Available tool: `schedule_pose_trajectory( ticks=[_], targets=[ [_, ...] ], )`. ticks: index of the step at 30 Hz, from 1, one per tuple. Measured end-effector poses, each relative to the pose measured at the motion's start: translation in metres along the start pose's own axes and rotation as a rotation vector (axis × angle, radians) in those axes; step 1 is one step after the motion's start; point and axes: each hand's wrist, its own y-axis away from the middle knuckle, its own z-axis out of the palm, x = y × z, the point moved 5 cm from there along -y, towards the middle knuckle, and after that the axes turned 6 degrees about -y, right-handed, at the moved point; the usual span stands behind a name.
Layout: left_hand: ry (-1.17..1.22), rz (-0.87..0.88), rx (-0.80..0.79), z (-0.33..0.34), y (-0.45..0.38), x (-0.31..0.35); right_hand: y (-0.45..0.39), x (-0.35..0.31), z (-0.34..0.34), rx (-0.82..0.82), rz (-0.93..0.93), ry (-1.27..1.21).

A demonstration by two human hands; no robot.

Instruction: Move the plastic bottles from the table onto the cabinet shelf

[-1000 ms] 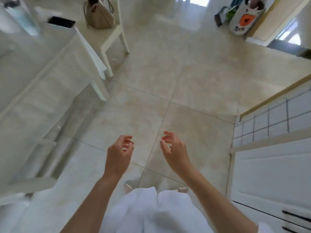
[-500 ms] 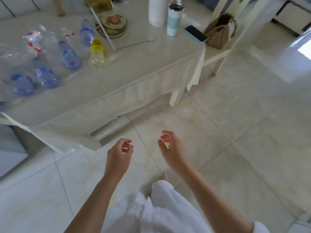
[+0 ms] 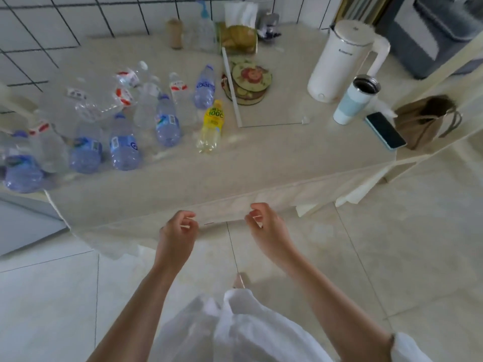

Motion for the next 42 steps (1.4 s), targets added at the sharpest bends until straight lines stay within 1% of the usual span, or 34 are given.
schedule_pose_trajectory(
  ticks=[3, 5, 8, 13, 18, 21, 23, 28, 31, 36, 42],
  targets=[
    [-0.004, -0.034, 0.032, -0.007, -0.035, 0.007, -0.040, -0.025, 0.000, -0.011, -0.018, -0.015],
    [0.026, -0.052, 0.027, -0.012, -0.059, 0.010, -0.066, -0.041, 0.003, -0.026, -0.013, -0.013],
    [0.043, -0.081, 0.045, -0.022, -0.097, 0.014, -0.103, -0.067, 0.010, -0.055, 0.008, -0.005],
    [0.057, -0.121, 0.039, -0.042, -0.175, 0.022, -0.168, -0.102, 0.029, -0.049, 0.056, -0.055],
    [-0.028, -0.178, 0.051, -0.066, -0.250, 0.034, -0.234, -0.120, 0.051, -0.035, 0.192, -0.088],
    [-0.050, -0.183, 0.027, -0.069, -0.290, 0.037, -0.267, -0.123, 0.062, -0.010, 0.269, -0.078],
    [-0.037, -0.221, 0.010, -0.066, -0.313, 0.039, -0.285, -0.122, 0.067, 0.011, 0.341, -0.054],
    [-0.008, -0.302, -0.011, -0.049, -0.345, 0.042, -0.317, -0.116, 0.079, 0.013, 0.478, -0.084],
    [-0.074, -0.355, -0.030, -0.039, -0.355, 0.045, -0.334, -0.108, 0.085, 0.023, 0.527, -0.107],
    [-0.189, -0.397, -0.065, -0.018, -0.357, 0.051, -0.342, -0.111, 0.087, 0.032, 0.571, -0.123],
    [-0.256, -0.458, -0.015, -0.006, -0.357, 0.049, -0.350, -0.104, 0.091, 0.002, 0.581, -0.100]
  ],
)
